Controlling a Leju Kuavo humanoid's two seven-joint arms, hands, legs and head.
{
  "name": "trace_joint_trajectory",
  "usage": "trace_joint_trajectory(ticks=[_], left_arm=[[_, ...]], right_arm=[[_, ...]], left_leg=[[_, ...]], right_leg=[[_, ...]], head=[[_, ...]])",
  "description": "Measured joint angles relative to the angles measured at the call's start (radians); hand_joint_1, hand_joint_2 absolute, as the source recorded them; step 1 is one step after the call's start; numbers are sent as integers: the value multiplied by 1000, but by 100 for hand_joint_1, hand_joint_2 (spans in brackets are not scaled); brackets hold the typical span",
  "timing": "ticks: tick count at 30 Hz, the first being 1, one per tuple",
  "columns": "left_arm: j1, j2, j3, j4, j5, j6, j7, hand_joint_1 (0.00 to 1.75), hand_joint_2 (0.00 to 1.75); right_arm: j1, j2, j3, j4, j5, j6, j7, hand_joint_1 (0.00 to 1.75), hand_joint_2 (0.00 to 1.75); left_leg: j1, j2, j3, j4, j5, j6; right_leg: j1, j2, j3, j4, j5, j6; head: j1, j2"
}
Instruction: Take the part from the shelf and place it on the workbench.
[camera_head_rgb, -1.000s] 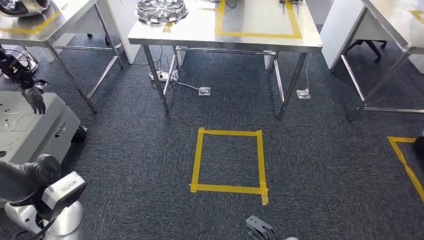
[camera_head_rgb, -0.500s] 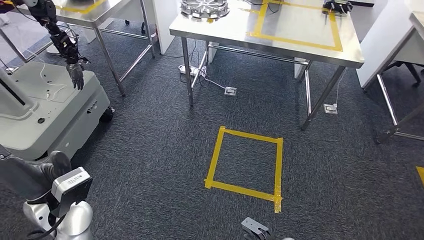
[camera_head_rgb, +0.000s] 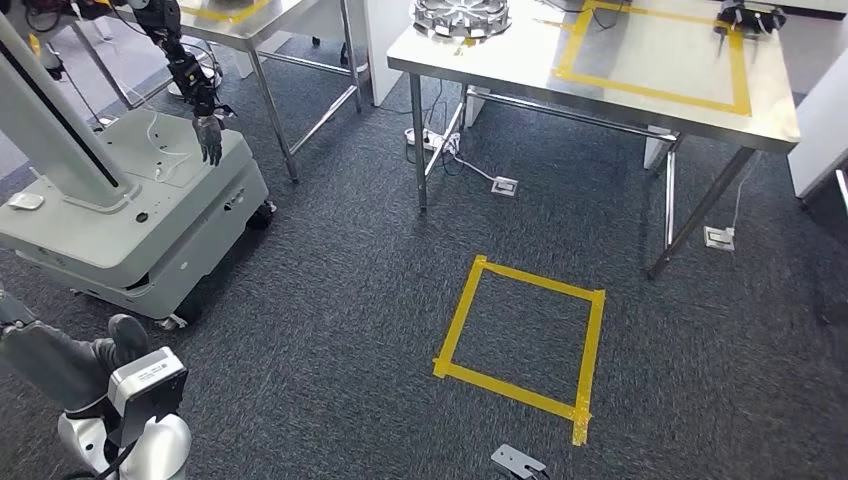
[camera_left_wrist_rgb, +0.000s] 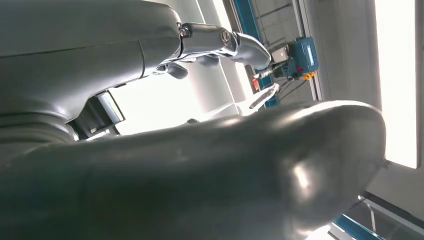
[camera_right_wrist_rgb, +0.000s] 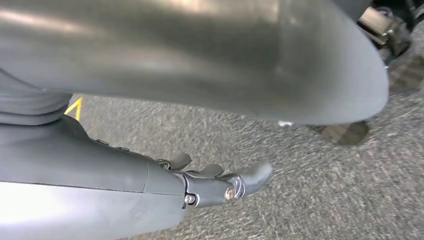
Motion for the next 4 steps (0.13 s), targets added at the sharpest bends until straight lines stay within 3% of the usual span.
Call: trace_joint_trajectory(ticks=[2, 4], left_arm=[[4, 1, -2, 2, -5, 0, 5, 0, 0], [9, 2, -2, 3, -5, 0, 8, 0, 0]], right_arm=[[7, -3, 0, 0, 1, -1, 2, 0, 0], [10, -4, 0, 0, 2, -1, 3, 0, 0]], left_leg=[[1, 19, -53, 126, -57, -4], [1, 24, -66, 165, -63, -5]], right_leg=[[2, -25, -2, 1, 0, -2], [3, -43, -4, 2, 0, -2]], head=[[-1, 0], [-1, 0]])
